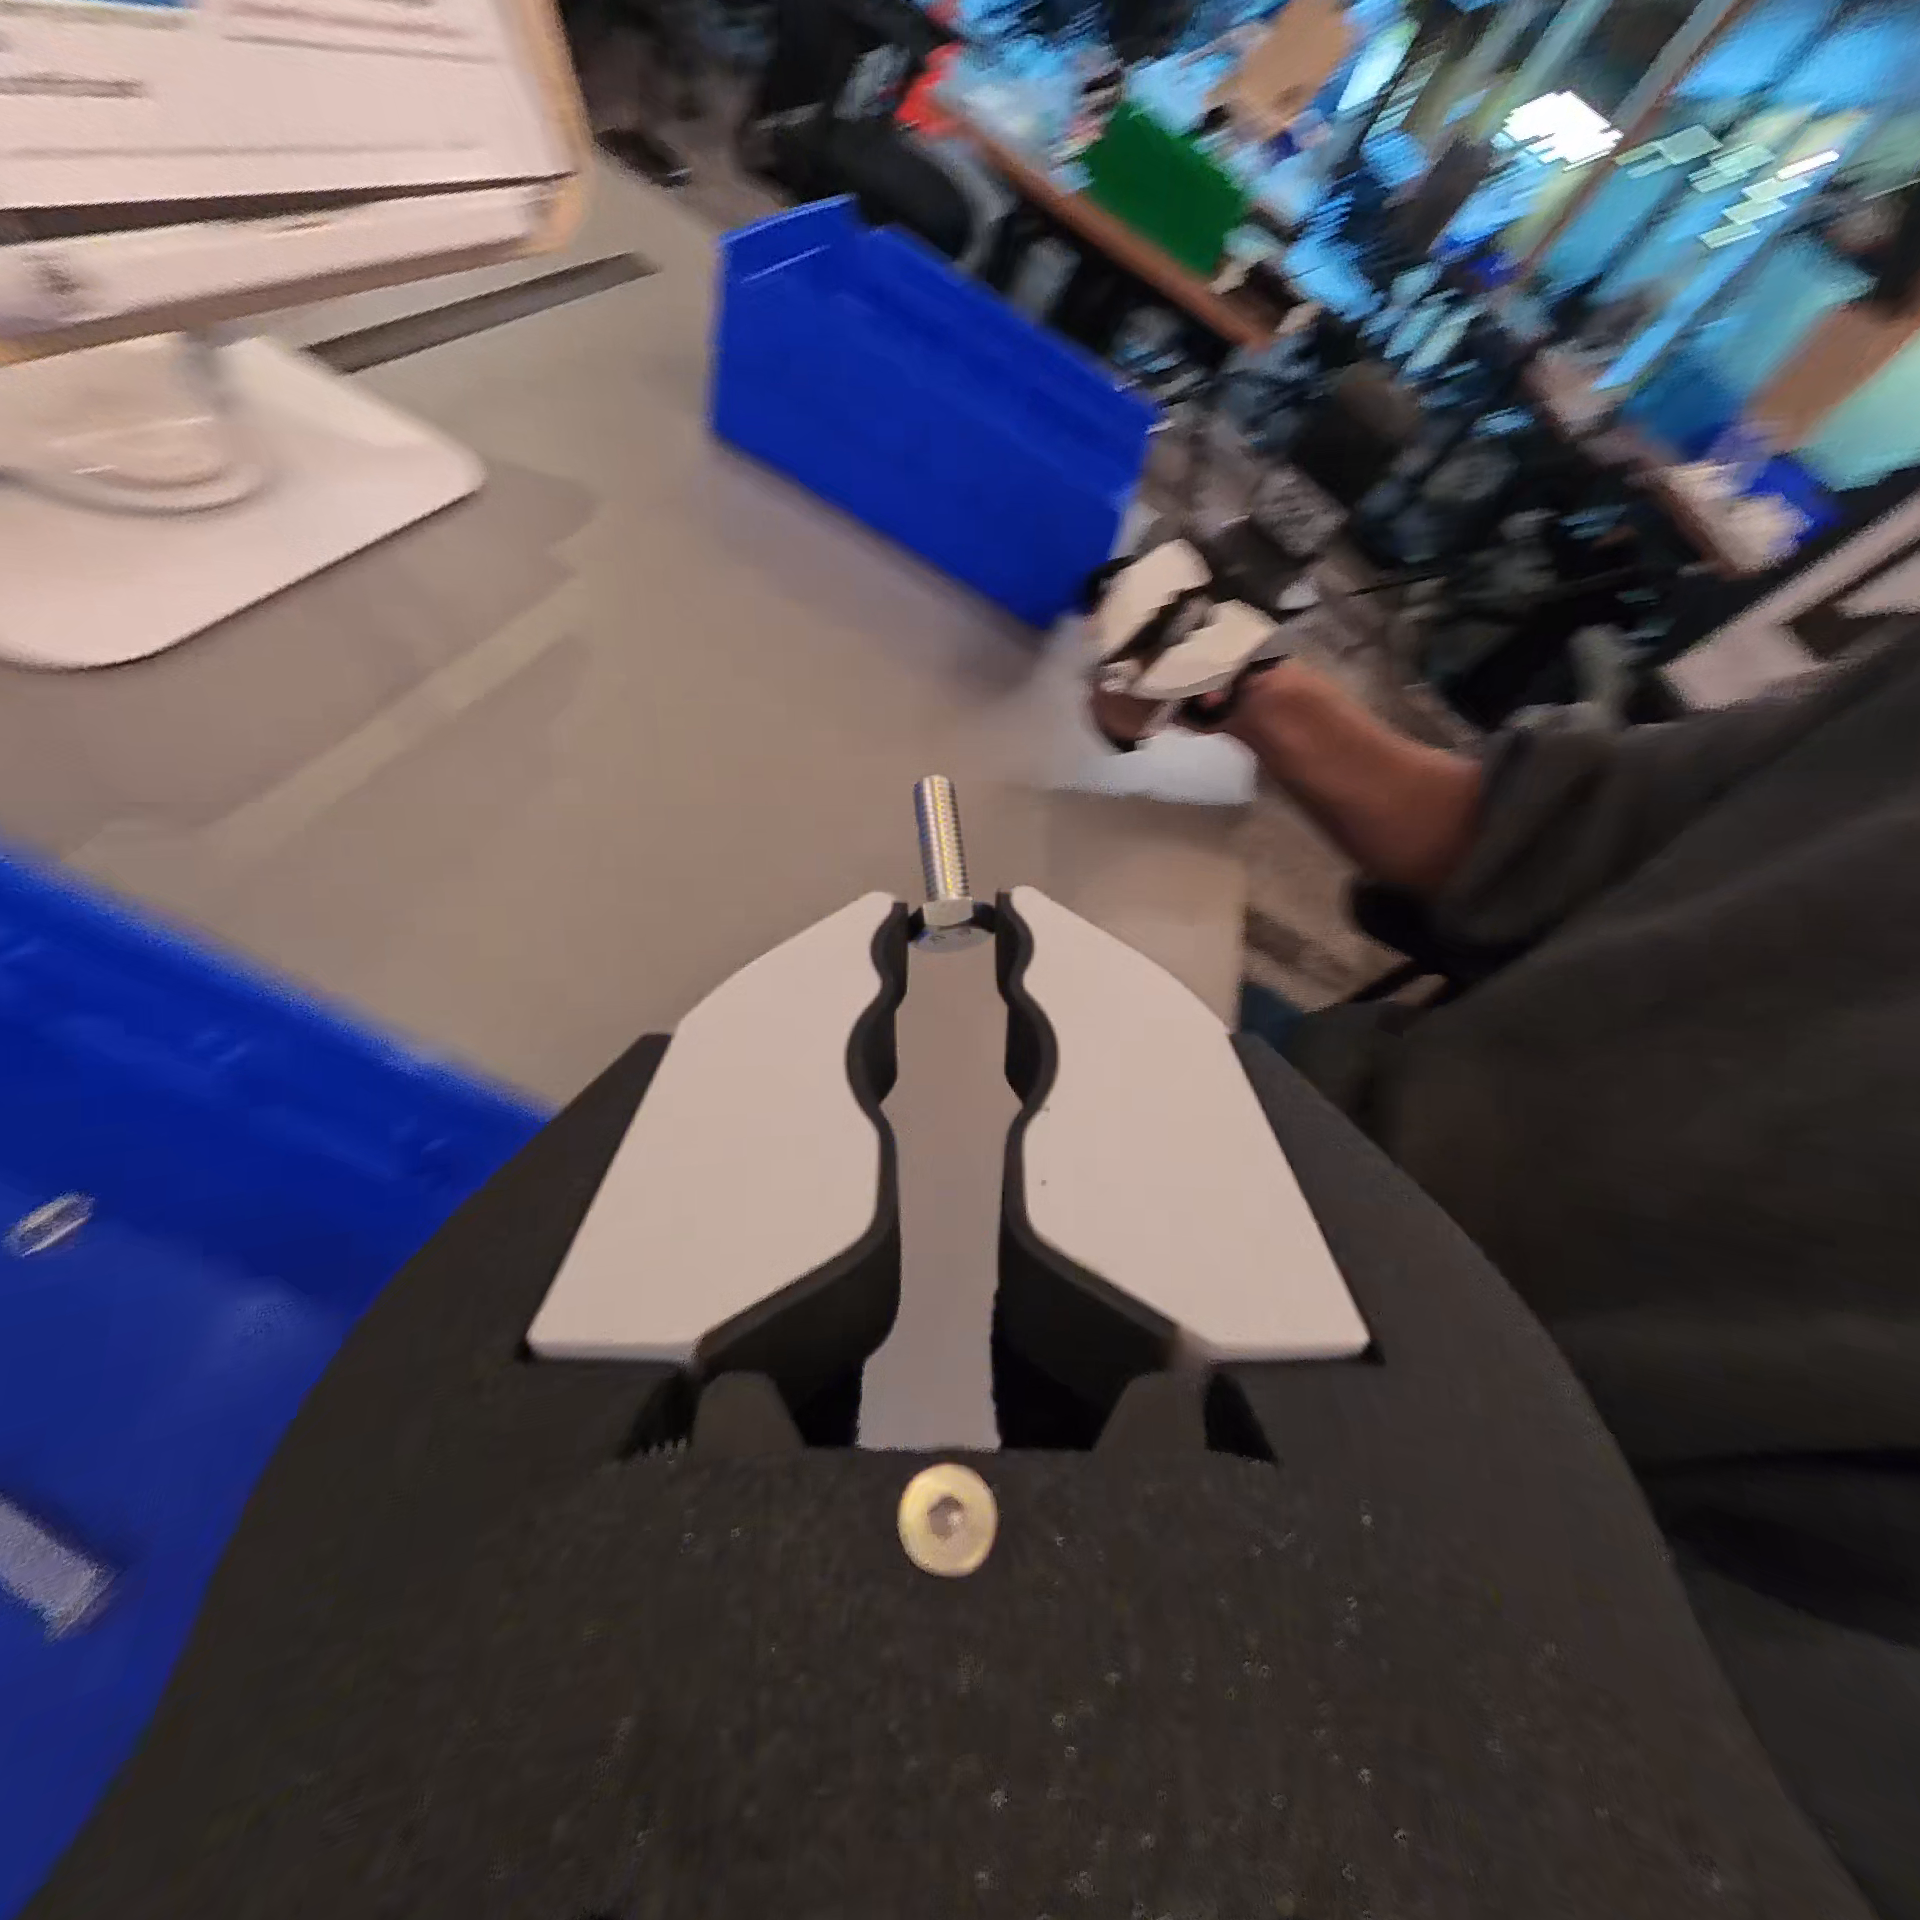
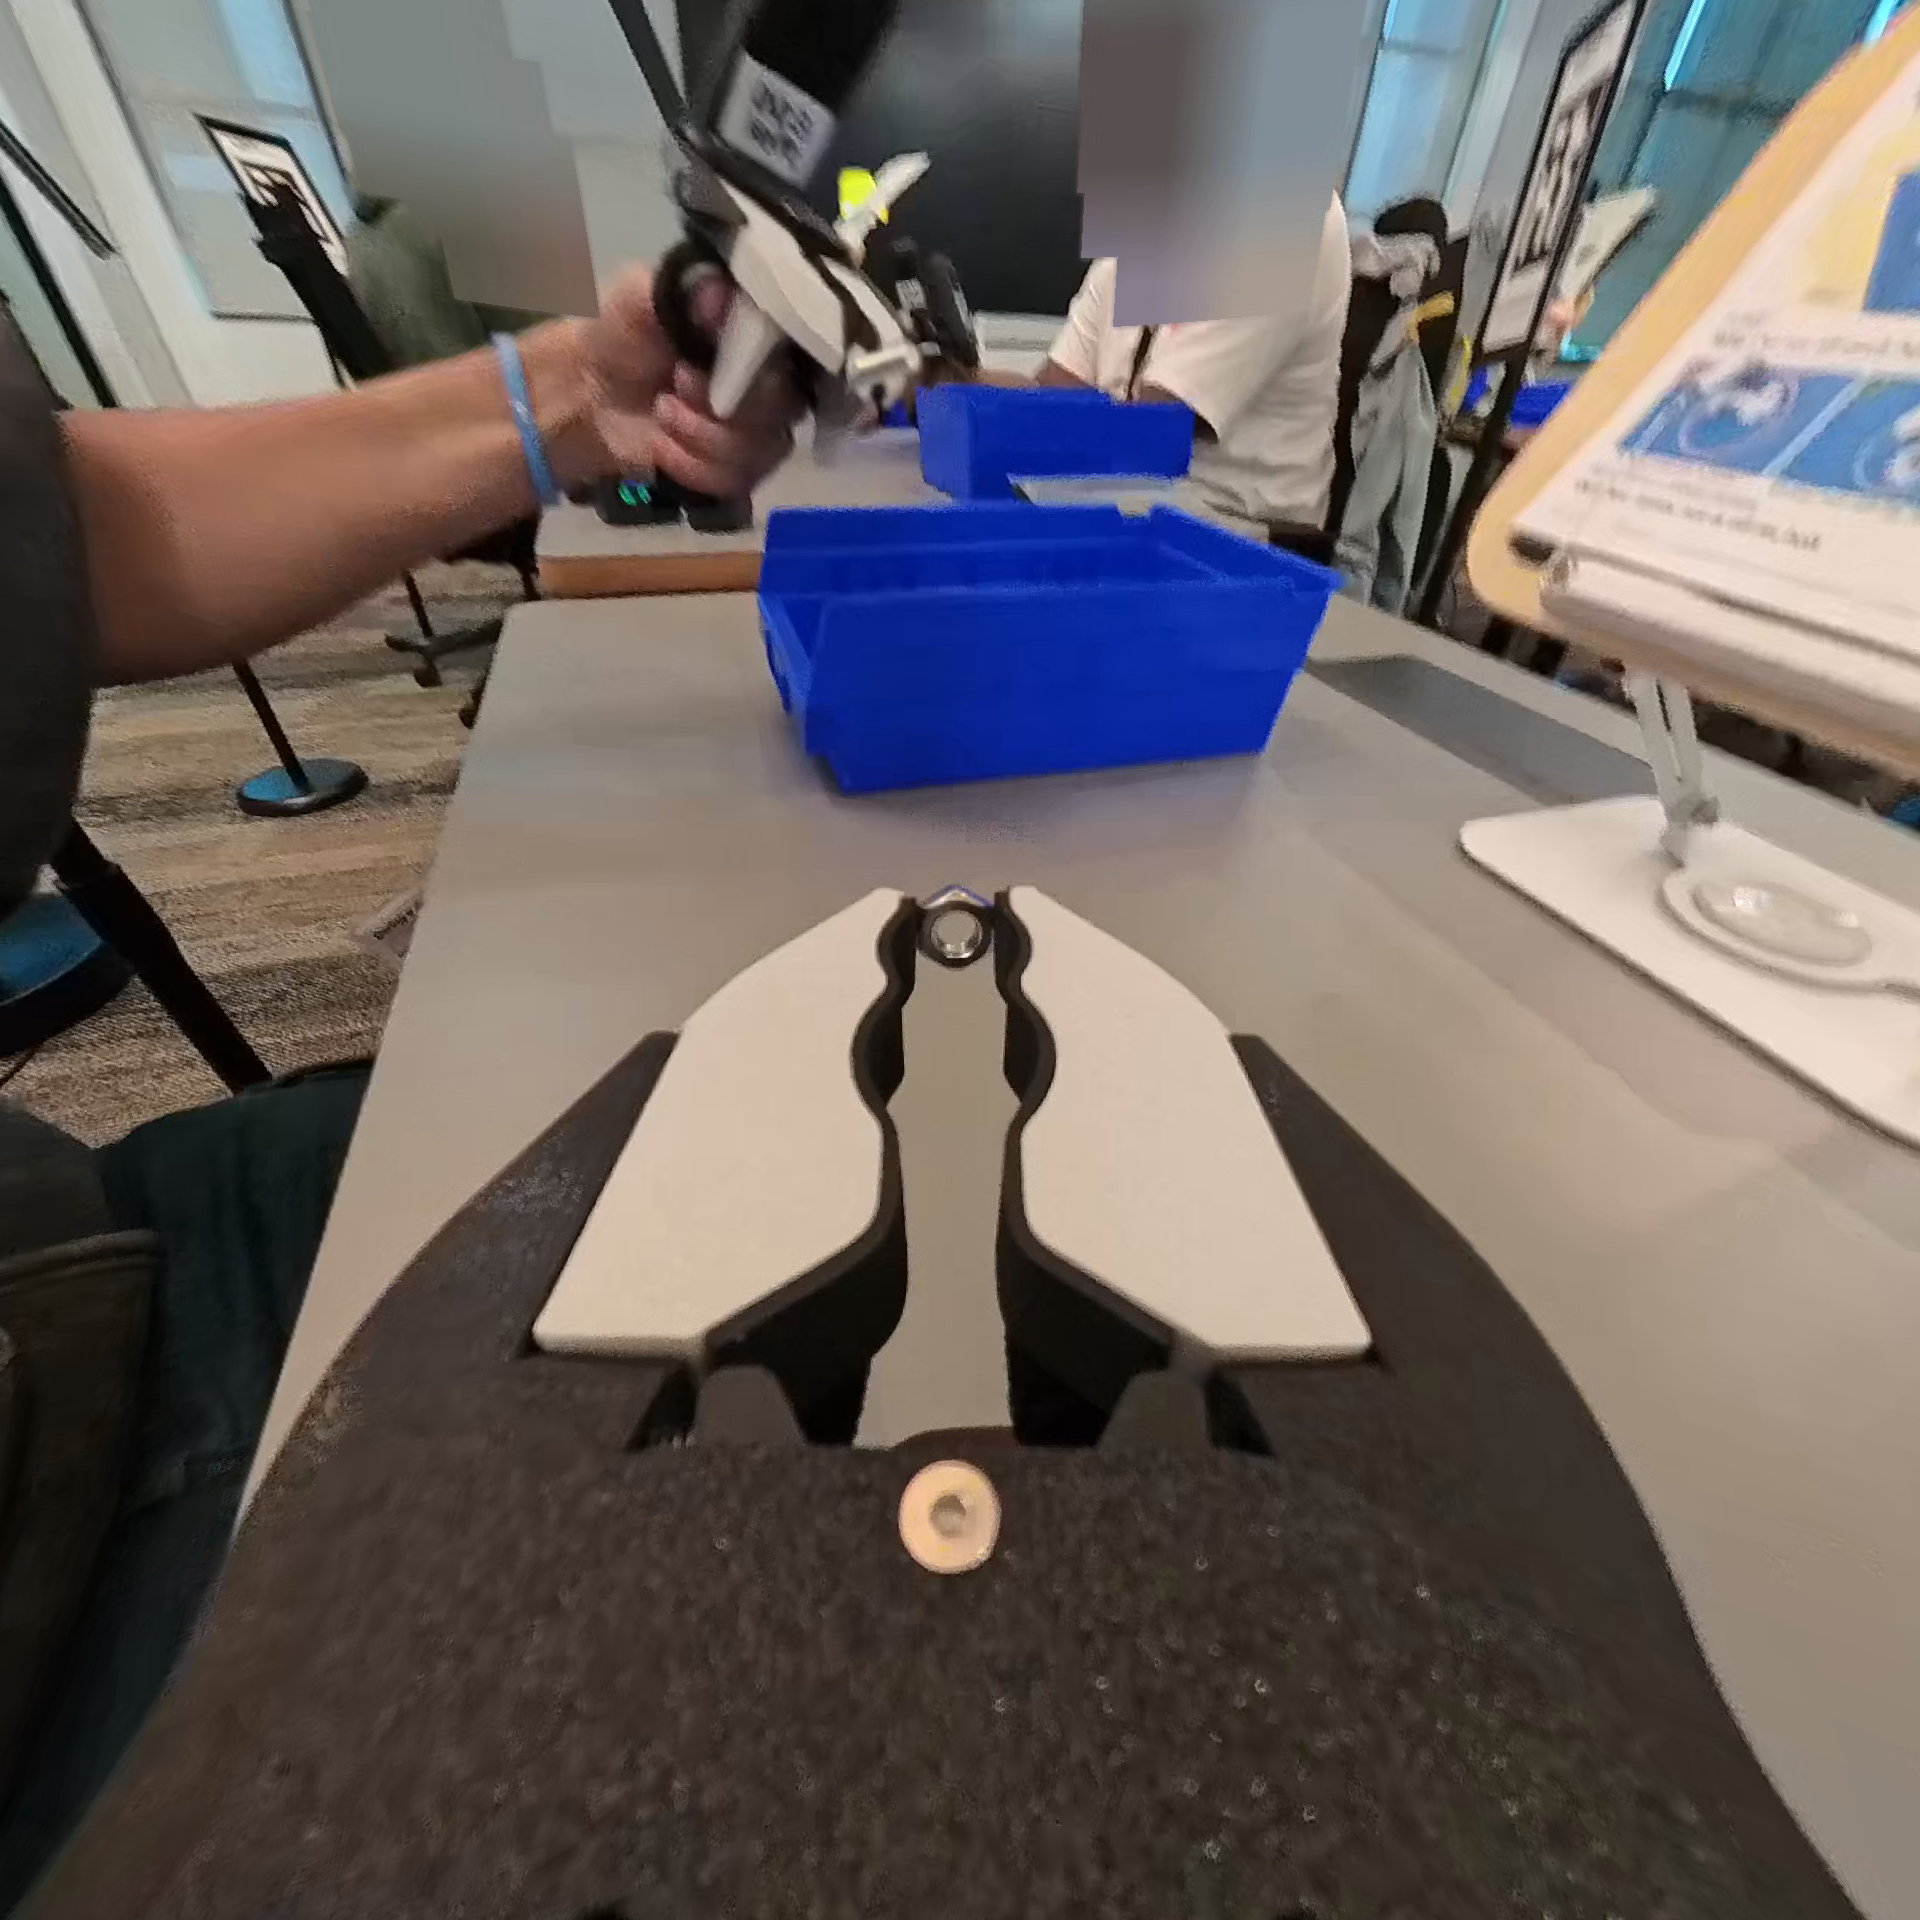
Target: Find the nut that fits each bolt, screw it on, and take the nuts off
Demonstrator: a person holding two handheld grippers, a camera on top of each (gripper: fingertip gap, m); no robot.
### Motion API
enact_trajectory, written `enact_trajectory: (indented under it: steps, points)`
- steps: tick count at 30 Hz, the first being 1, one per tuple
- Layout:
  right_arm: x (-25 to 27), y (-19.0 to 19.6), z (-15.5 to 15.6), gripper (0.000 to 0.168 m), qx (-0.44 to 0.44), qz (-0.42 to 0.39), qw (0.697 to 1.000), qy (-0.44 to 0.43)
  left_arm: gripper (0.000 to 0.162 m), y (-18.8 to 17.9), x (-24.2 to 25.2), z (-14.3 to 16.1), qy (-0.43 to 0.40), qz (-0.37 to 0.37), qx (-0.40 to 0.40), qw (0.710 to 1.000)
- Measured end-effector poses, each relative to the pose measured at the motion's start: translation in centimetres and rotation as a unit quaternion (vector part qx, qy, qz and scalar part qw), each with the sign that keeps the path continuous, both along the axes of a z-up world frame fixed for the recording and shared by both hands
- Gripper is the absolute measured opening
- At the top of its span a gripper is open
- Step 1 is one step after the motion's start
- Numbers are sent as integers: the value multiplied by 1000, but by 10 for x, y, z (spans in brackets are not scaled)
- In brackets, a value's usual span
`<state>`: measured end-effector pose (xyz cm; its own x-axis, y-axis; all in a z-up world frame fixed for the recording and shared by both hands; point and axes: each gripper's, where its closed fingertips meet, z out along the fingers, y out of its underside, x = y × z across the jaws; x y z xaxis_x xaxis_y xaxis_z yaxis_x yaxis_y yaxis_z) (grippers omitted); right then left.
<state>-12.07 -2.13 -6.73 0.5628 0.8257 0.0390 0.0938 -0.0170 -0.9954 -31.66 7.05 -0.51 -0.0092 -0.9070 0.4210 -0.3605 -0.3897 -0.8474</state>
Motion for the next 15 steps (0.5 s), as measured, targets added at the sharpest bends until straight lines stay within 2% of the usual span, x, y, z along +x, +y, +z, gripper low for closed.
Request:
enact_trajectory:
  steps: [3, 7, 11, 15]
  points:
    - [-17, 3, 26, 14, 69, 29, 997, -2, 16, -27, 31, 3, -19, -86, -45, 995]
    - [-48, 8, 43, 14, 163, 71, 980, -92, 15, -57, 70, 4, -18, -183, -79, 980]
    - [-57, 9, 58, 14, 202, 96, 969, -105, 15, -67, 93, -4, 7, -230, -92, 969]
    - [-55, 12, 57, 14, 221, 96, 963, -124, 15, -70, 106, -8, 12, -264, -126, 956]
